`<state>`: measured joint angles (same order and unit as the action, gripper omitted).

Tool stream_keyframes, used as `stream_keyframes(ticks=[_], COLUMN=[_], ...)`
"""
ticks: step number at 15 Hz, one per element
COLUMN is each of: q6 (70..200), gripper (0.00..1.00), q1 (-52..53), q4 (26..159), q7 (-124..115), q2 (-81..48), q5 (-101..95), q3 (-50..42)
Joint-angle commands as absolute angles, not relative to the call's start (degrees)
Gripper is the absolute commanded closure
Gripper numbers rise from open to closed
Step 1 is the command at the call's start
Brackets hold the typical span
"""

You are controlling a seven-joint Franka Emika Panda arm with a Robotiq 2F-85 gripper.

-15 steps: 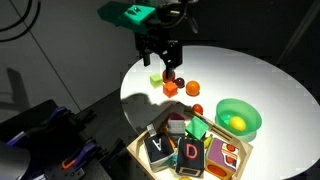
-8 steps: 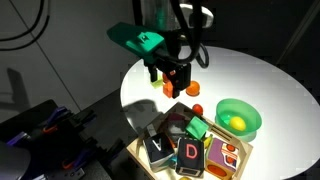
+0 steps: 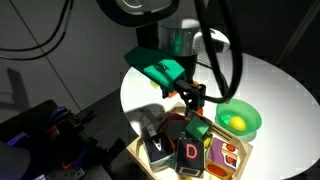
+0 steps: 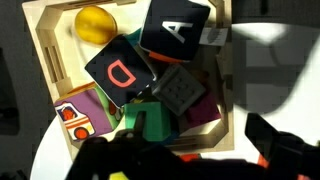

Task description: Put the yellow ball in the green bowl then put the green block on the table.

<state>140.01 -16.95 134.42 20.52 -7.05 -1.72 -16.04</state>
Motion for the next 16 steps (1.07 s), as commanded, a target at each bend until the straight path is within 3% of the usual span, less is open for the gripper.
stream_keyframes(ticks=[1, 16], q6=[141.56, 145.14], gripper=[0.0, 0.0], q1=[-18.52, -22.76], q4=[130.45, 118.67], q7=[23.62, 30.59], q2=[-11.85, -25.75], q5=[-2.05, -2.99], q3=[-15.97, -12.71])
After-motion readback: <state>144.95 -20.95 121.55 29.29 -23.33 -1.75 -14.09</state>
